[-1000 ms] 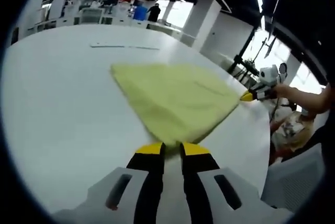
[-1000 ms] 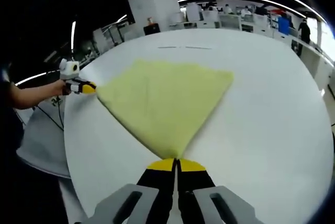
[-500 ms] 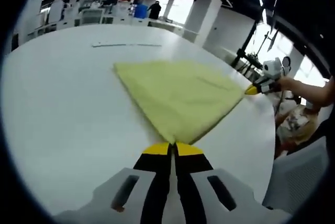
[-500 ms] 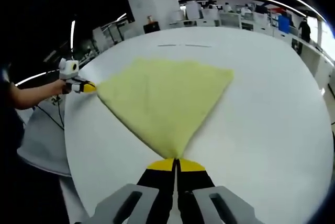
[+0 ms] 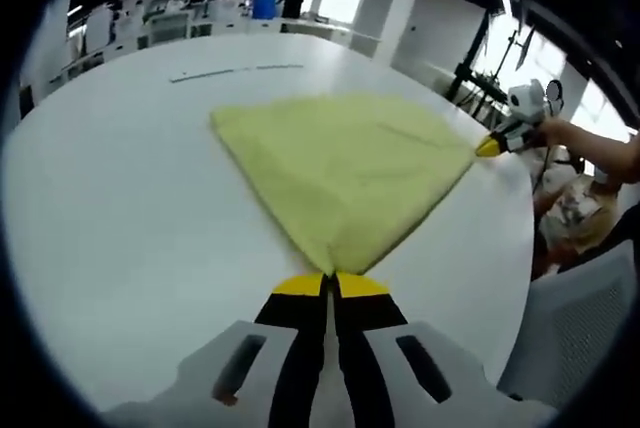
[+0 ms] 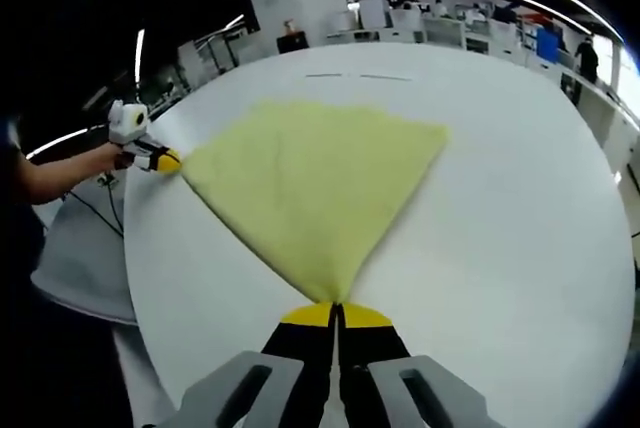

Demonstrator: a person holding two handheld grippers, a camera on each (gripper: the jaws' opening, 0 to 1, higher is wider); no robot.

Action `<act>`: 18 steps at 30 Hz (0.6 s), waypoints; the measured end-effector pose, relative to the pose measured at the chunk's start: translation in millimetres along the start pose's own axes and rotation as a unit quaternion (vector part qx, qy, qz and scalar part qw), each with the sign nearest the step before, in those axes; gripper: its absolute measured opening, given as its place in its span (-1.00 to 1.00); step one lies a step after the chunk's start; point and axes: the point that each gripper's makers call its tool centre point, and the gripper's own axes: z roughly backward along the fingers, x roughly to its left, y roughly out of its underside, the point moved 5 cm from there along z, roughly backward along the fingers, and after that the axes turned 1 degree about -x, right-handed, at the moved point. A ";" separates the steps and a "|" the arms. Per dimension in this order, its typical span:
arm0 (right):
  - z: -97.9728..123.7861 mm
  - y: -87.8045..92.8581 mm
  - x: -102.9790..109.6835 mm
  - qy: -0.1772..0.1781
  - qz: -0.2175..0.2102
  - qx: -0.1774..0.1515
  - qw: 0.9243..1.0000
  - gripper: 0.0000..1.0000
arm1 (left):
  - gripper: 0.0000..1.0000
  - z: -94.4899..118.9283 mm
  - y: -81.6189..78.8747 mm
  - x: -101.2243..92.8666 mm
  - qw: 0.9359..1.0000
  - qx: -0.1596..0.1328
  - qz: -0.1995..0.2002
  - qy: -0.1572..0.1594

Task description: Fold the garment on the visible template until the final outline fits inside the template.

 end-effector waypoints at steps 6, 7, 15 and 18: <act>1.3 3.2 5.1 -0.002 -0.003 -0.003 1.000 -1.00 | -1.00 3.5 3.7 -0.1 1.000 -0.003 0.002 -0.011; 1.7 3.8 6.6 -0.003 -0.003 -0.003 1.000 -1.00 | -1.00 4.1 4.4 -0.4 1.000 -0.003 0.004 -0.011; 2.4 5.1 10.5 0.002 -0.002 -0.008 1.000 -1.00 | -0.99 7.2 6.9 -2.8 1.000 -0.011 0.018 -0.021; 2.4 4.0 11.2 0.006 0.003 -0.011 1.000 -1.00 | -0.96 8.1 7.0 -3.3 0.999 -0.017 0.024 -0.023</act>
